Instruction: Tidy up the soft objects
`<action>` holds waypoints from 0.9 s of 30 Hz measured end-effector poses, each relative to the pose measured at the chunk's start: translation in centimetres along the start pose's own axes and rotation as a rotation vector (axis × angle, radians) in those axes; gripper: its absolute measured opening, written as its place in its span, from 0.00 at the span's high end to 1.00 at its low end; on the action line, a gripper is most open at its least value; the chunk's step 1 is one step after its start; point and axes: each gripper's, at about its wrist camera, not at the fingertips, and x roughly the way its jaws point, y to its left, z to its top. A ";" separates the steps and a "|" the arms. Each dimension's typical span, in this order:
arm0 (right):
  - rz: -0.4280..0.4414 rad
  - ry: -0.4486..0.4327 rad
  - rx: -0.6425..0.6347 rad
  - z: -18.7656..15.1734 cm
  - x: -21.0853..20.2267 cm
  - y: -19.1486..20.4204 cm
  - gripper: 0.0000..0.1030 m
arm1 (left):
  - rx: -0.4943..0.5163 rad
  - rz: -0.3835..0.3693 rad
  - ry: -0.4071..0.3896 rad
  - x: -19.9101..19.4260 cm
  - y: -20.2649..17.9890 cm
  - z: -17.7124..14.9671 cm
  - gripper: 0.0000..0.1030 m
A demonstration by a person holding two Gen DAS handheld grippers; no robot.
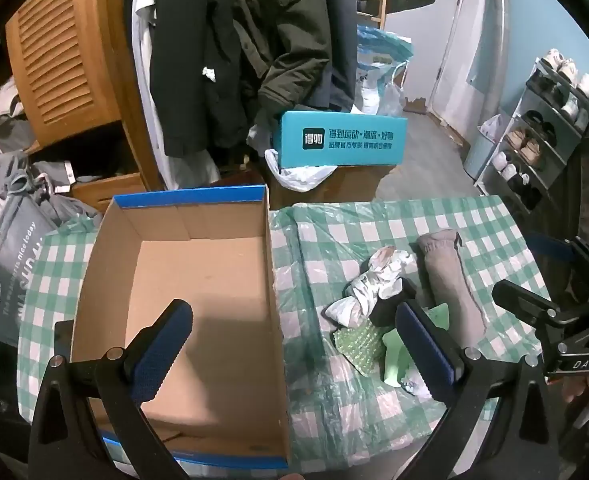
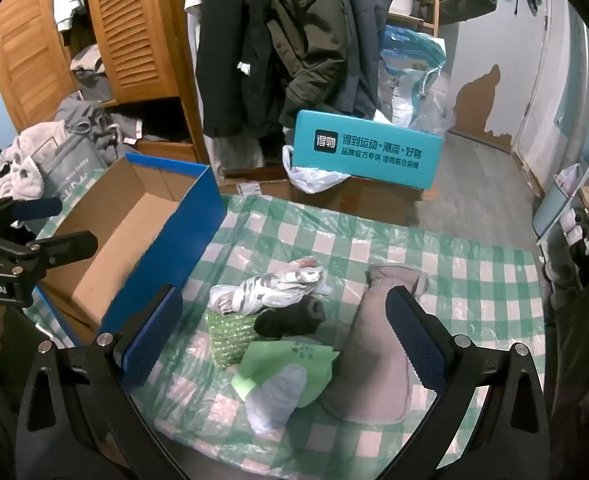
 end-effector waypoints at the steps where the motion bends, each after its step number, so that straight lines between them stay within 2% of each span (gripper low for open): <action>1: 0.000 0.000 -0.001 0.0 0.0 0.0 0.02 | -0.001 0.002 0.001 0.0 0.0 0.0 0.00; 19: 0.000 -0.001 0.000 0.1 -0.2 -0.1 0.02 | 0.019 -0.010 -0.014 -0.2 -0.2 -0.1 0.00; 27: -0.001 -0.002 0.001 0.0 -0.2 -0.2 0.02 | -0.012 -0.031 -0.014 -0.1 0.0 -0.2 0.00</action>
